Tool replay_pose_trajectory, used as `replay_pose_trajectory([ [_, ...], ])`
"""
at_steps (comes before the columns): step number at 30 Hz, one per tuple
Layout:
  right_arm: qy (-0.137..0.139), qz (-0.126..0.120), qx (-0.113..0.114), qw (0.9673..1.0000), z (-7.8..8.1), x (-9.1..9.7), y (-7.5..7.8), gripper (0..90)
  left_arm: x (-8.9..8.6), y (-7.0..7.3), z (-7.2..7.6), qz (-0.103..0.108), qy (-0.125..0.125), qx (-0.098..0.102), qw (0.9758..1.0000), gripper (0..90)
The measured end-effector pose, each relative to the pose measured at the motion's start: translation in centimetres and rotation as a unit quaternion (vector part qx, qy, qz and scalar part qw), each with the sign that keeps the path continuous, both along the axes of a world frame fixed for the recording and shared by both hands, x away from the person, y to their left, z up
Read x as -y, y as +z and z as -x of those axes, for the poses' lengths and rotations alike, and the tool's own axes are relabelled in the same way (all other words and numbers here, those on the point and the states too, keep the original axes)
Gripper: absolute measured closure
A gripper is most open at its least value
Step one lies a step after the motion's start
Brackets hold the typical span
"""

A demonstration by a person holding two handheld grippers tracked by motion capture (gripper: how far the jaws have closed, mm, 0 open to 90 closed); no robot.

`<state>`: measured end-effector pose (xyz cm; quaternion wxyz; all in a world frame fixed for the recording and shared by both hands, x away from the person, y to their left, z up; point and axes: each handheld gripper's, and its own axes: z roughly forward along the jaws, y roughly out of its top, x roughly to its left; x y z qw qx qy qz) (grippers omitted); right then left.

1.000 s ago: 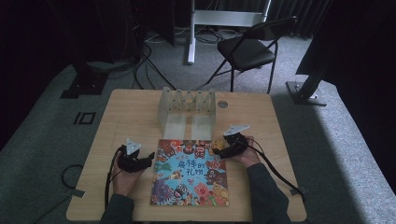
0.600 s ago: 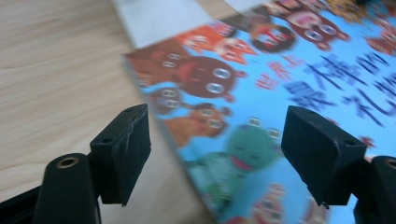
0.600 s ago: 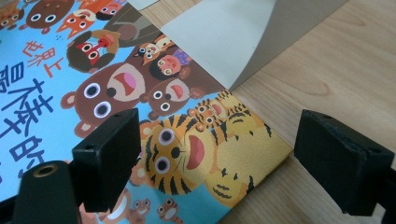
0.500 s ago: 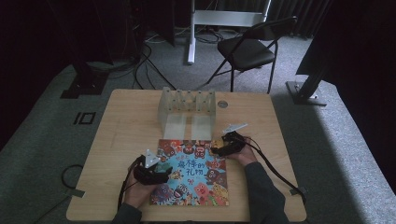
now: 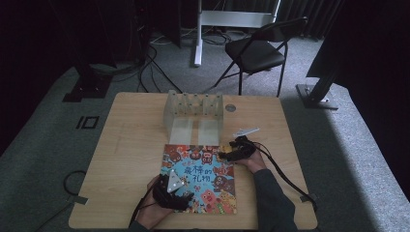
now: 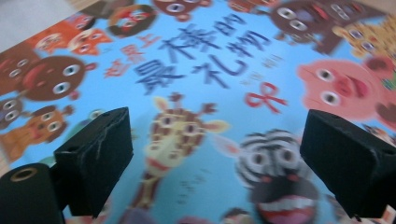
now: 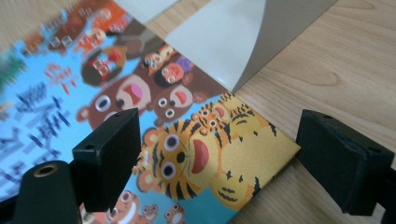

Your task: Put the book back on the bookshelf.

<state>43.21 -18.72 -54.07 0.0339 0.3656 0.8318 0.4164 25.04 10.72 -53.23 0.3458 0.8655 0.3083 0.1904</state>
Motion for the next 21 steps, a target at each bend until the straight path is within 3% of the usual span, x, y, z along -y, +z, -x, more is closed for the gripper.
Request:
replay_pose_trajectory([
  [3, -0.006, -0.023, -0.011, 0.9997, -0.1, 0.4, 0.0, 14.7, 0.9, -0.1, 0.9, -0.002, -0.023, -0.001, 0.9997, 8.9],
  [7, -0.009, -0.031, -0.012, 0.9994, -0.1, 0.5, 0.3, 14.8, 1.7, -0.2, 1.8, -0.003, -0.047, -0.002, 0.9989, 8.5],
  [11, -0.009, -0.038, -0.006, 0.9992, 0.0, 0.6, 0.9, 14.9, 2.2, -0.1, 2.4, -0.023, -0.056, 0.014, 0.9981, 4.9],
  [16, -0.007, -0.043, 0.001, 0.9991, 0.1, 0.6, 1.7, 14.9, 2.6, 0.2, 2.8, -0.018, -0.073, 0.017, 0.9970, 2.8],
  [21, -0.004, -0.048, 0.003, 0.9989, 0.1, 0.7, 2.5, 14.9, 3.8, 0.0, 3.4, -0.030, -0.088, 0.025, 0.9954, 2.5],
])
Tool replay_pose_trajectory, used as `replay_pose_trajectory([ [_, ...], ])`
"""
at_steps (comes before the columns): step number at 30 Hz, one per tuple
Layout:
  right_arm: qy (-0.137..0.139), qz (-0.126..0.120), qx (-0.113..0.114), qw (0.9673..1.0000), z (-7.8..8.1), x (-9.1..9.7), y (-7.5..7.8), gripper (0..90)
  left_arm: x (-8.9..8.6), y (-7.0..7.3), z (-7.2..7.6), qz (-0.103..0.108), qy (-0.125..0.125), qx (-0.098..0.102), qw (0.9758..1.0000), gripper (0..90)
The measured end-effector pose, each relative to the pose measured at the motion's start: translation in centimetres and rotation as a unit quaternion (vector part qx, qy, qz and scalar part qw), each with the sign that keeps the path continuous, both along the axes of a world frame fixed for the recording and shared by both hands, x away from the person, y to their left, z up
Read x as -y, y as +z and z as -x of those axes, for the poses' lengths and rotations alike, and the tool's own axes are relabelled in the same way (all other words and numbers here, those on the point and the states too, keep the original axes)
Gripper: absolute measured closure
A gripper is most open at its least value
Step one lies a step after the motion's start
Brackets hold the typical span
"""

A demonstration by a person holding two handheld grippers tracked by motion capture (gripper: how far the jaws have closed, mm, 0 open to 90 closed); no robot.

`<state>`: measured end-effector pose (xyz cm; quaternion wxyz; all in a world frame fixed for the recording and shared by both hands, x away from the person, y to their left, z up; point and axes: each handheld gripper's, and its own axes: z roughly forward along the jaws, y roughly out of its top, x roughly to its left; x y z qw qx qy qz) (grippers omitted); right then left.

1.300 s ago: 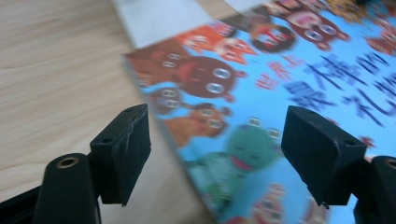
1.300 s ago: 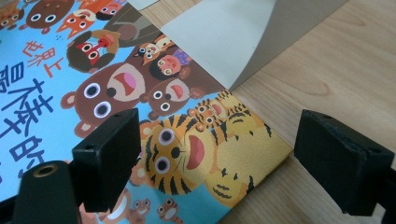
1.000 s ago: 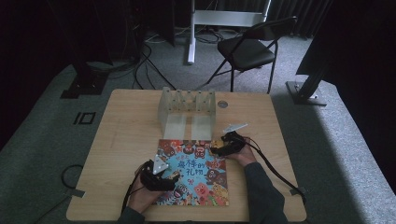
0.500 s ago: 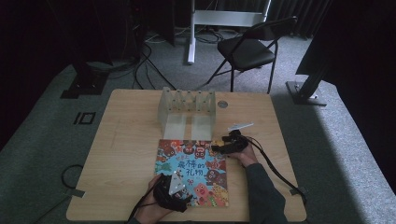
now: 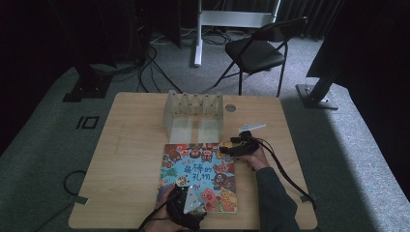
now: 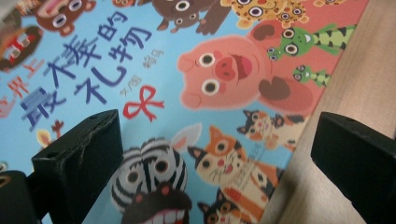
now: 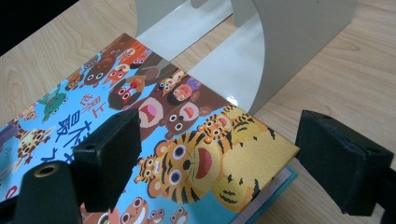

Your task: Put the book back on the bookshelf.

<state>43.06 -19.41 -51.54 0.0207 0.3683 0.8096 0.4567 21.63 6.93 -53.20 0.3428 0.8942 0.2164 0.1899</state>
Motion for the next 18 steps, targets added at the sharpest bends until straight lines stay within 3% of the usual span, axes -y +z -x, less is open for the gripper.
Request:
replay_pose_trajectory([
  [7, 0.001, -0.011, -0.002, 0.9999, 0.0, 0.1, 0.5, 14.9, 1.2, -0.7, 0.0, -0.027, 0.004, 0.022, 0.9994, 3.1],
  [8, 0.002, -0.010, -0.003, 0.9999, 0.0, 0.1, 0.6, 14.9, 1.4, -0.7, 0.0, -0.030, 0.012, 0.033, 0.9989, 3.1],
  [13, 0.003, -0.010, 0.000, 0.9999, 0.0, 0.1, 0.7, 14.9, 1.2, -0.3, 0.2, -0.019, 0.010, 0.048, 0.9986, 4.8],
  [16, -0.006, -0.010, 0.012, 0.9999, 0.1, 0.0, 1.2, 15.6, 1.0, 0.3, 0.6, -0.008, 0.014, 0.079, 0.9967, 4.9],
  [18, -0.011, -0.003, 0.009, 0.9999, 0.1, 0.0, 1.4, 15.6, 0.8, 0.6, 0.7, 0.003, 0.013, 0.083, 0.9965, 6.2],
])
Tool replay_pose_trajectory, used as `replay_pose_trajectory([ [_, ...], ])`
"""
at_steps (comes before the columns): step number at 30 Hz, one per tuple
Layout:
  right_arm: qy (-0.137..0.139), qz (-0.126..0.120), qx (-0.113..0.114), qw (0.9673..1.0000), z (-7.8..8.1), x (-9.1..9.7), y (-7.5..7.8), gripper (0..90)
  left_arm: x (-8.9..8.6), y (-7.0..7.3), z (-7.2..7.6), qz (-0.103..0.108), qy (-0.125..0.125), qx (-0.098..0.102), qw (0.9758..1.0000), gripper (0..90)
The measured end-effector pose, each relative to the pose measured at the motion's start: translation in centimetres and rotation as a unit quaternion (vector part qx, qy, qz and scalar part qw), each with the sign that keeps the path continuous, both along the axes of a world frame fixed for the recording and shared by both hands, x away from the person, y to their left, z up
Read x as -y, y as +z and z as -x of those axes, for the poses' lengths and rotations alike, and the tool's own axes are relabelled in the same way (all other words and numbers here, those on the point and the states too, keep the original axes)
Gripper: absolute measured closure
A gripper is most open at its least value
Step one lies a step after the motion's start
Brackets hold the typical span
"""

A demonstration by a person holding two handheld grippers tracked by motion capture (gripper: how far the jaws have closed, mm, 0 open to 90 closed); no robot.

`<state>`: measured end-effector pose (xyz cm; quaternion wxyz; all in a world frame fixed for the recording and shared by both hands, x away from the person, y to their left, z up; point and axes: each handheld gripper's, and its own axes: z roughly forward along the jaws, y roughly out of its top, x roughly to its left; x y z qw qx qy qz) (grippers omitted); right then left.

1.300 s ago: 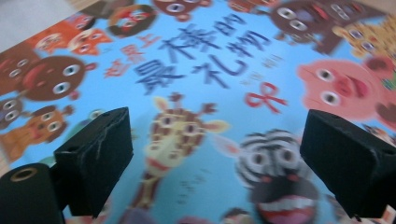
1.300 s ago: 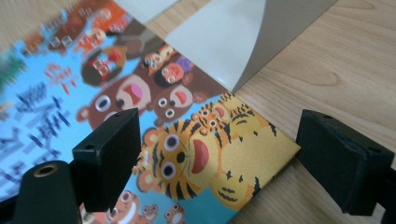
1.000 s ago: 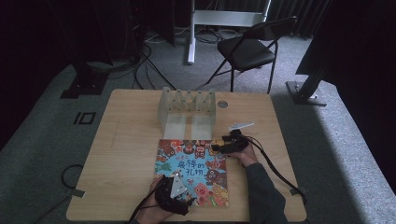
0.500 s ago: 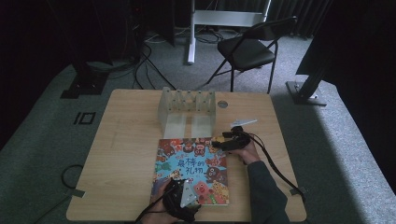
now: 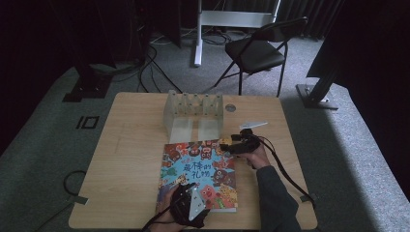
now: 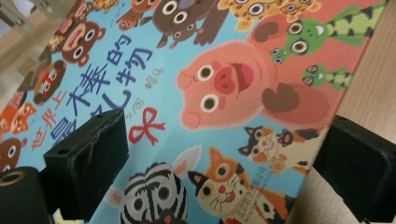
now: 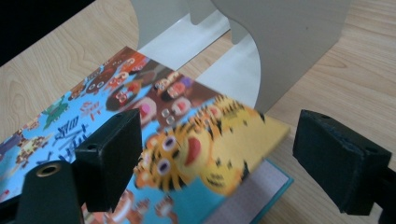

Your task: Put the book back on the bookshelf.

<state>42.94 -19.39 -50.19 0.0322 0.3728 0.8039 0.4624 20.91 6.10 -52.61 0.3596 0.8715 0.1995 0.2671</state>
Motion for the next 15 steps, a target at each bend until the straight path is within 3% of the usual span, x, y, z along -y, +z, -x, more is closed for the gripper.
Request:
replay_pose_trajectory([
  [4, 0.003, 0.015, -0.005, 0.9999, 0.4, -0.1, 0.4, 16.1, -0.5, 0.7, 0.1, 0.018, 0.001, 0.000, 0.9998, 6.6],
  [15, 0.038, 0.004, -0.020, 0.9991, 1.2, -0.6, 1.7, 33.5, -0.9, 1.3, 0.2, 0.024, 0.001, 0.002, 0.9997, 6.6],
])
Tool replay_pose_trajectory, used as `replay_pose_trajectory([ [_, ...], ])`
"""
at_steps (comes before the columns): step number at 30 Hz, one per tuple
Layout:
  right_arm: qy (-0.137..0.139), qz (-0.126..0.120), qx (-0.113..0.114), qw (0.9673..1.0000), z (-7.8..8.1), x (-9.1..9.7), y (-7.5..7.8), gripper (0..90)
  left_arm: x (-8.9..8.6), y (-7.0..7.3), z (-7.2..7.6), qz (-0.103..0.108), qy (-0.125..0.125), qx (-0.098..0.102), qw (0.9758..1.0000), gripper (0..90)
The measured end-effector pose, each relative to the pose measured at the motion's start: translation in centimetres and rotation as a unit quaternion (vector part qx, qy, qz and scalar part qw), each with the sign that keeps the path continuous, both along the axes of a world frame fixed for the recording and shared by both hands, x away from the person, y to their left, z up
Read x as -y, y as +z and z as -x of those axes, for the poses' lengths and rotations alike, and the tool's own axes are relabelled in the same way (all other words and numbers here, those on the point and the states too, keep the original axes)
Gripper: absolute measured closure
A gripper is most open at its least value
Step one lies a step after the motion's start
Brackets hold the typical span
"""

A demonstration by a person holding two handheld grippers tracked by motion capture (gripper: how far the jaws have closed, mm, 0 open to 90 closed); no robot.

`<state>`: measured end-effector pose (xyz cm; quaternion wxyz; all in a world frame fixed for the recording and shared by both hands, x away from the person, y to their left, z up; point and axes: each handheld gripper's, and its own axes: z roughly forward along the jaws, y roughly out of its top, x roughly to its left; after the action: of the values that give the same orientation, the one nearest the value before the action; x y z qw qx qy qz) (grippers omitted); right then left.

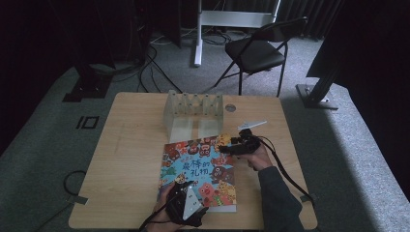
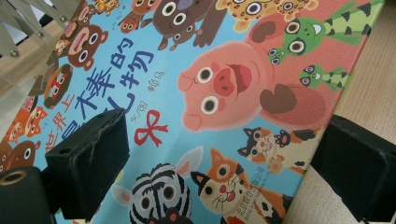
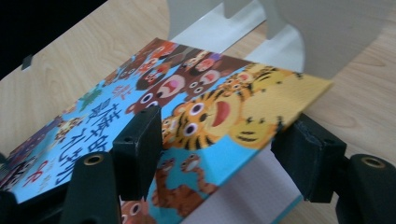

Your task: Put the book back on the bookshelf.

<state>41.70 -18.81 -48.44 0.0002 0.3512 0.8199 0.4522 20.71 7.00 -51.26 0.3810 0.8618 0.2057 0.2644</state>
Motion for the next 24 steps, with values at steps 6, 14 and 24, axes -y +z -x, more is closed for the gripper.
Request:
replay_pose_trajectory([
  [6, 0.008, 0.016, 0.009, 0.9998, 0.5, -0.8, 0.4, 32.0, -0.1, -0.1, 0.0, 0.004, -0.002, -0.008, 1.0000, 8.2],
  [14, 0.011, 0.011, 0.006, 0.9999, 0.5, -0.7, 0.5, 35.9, -1.1, 0.4, 0.0, 0.030, -0.012, -0.055, 0.9980, 9.8],
  [24, 0.014, -0.014, 0.003, 0.9998, 0.4, -0.4, 1.0, 44.0, -2.8, 1.9, 0.0, 0.054, -0.002, -0.061, 0.9967, 11.0],
])
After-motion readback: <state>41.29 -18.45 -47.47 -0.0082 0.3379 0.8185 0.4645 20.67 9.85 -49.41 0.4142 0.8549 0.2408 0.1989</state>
